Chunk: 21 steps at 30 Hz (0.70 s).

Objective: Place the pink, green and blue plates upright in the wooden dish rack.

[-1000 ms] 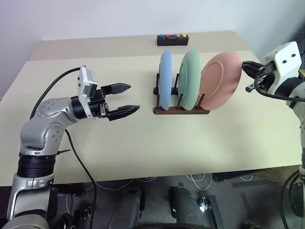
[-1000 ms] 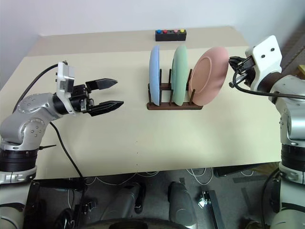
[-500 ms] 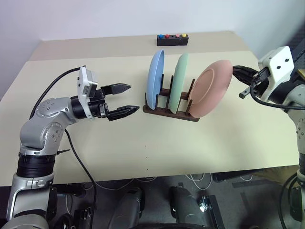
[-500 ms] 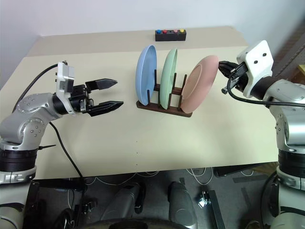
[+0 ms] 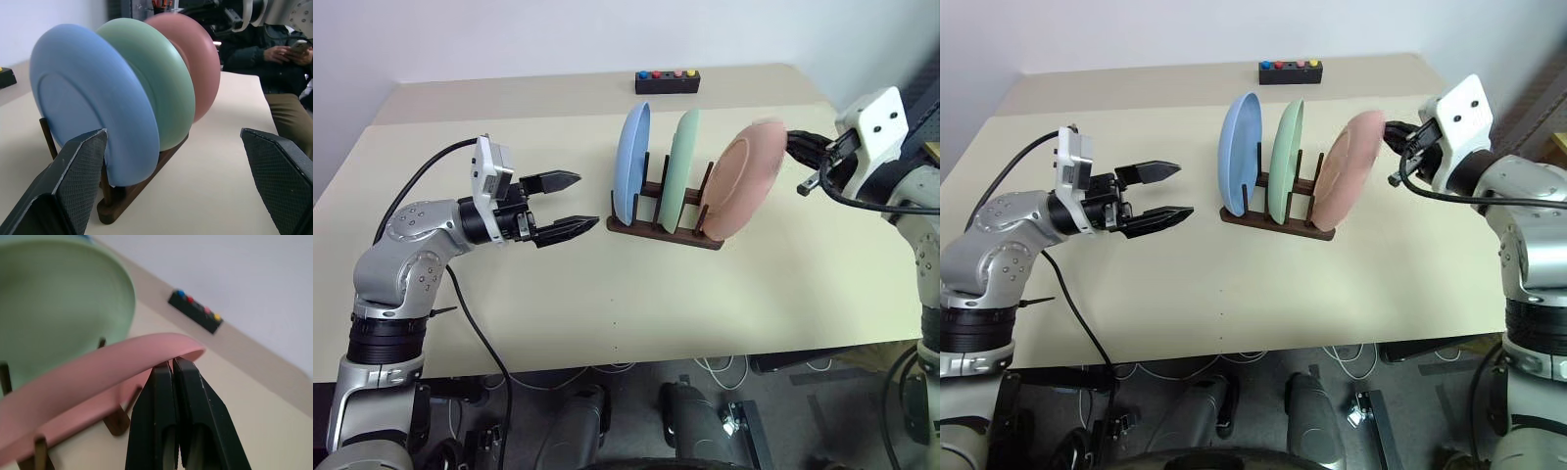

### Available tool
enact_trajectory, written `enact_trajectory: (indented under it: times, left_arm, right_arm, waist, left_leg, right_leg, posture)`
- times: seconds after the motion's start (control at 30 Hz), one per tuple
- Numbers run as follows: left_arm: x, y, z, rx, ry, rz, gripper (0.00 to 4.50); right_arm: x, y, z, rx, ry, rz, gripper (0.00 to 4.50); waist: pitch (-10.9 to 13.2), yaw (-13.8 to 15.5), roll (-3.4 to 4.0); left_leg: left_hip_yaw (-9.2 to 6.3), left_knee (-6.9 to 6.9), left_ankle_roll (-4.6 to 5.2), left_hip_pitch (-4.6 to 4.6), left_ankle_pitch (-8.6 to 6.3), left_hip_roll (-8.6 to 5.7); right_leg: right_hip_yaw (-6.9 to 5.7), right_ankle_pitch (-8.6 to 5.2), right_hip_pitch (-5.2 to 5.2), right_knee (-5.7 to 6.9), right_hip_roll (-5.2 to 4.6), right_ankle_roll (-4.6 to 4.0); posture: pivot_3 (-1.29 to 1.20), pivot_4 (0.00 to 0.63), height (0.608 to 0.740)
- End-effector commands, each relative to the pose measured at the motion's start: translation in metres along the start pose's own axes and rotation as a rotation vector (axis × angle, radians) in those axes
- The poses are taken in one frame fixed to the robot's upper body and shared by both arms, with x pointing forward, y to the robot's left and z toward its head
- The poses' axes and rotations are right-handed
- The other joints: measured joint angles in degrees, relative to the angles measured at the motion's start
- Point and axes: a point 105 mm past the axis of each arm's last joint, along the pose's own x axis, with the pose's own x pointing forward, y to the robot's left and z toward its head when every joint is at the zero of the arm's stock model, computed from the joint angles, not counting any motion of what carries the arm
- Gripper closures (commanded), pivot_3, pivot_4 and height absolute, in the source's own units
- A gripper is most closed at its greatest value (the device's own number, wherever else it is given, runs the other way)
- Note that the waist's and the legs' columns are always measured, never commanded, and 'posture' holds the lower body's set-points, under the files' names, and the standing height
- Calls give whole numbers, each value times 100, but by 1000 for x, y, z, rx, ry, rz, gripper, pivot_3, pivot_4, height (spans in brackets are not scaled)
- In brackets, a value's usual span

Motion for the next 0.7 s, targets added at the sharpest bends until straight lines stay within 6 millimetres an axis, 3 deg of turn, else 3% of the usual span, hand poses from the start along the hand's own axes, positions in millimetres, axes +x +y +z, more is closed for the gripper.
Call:
enact_trajectory:
  times: [0.03,0.23,0.4,0.53,0.7]
  left_arm:
    - [-4,2,11,48,-22,13,0]
    - [-4,3,12,52,-13,11,0]
    - [-3,5,12,53,-13,6,0]
    - [-3,5,11,54,-9,8,0]
    - [-4,6,9,57,3,19,0]
  right_arm:
    - [-3,-6,22,8,-86,-37,4441]
    - [0,3,21,-29,-80,-19,4441]
    - [-3,-12,14,-18,-51,-96,4441]
    - [-10,-25,22,-17,-96,-149,4441]
    - [-28,-31,36,219,-250,-85,4441]
  waist:
    - [0,2,0]
    - [0,5,0]
    - [0,4,0]
    - [0,4,0]
    - [0,4,0]
  left_leg:
    - [0,0,0,0,0,0]
    - [0,0,0,0,0,-1]
    - [0,0,0,0,0,-1]
    - [0,0,0,0,0,-1]
    - [0,0,0,0,0,-1]
  right_leg:
    - [0,0,0,0,0,0]
    - [0,0,0,0,0,0]
    - [0,0,0,0,0,0]
    - [0,0,0,2,0,0]
    - [0,0,0,2,0,0]
  posture:
    - [0,150,740]
    - [0,150,740]
    - [0,150,740]
    - [0,150,740]
    - [0,150,740]
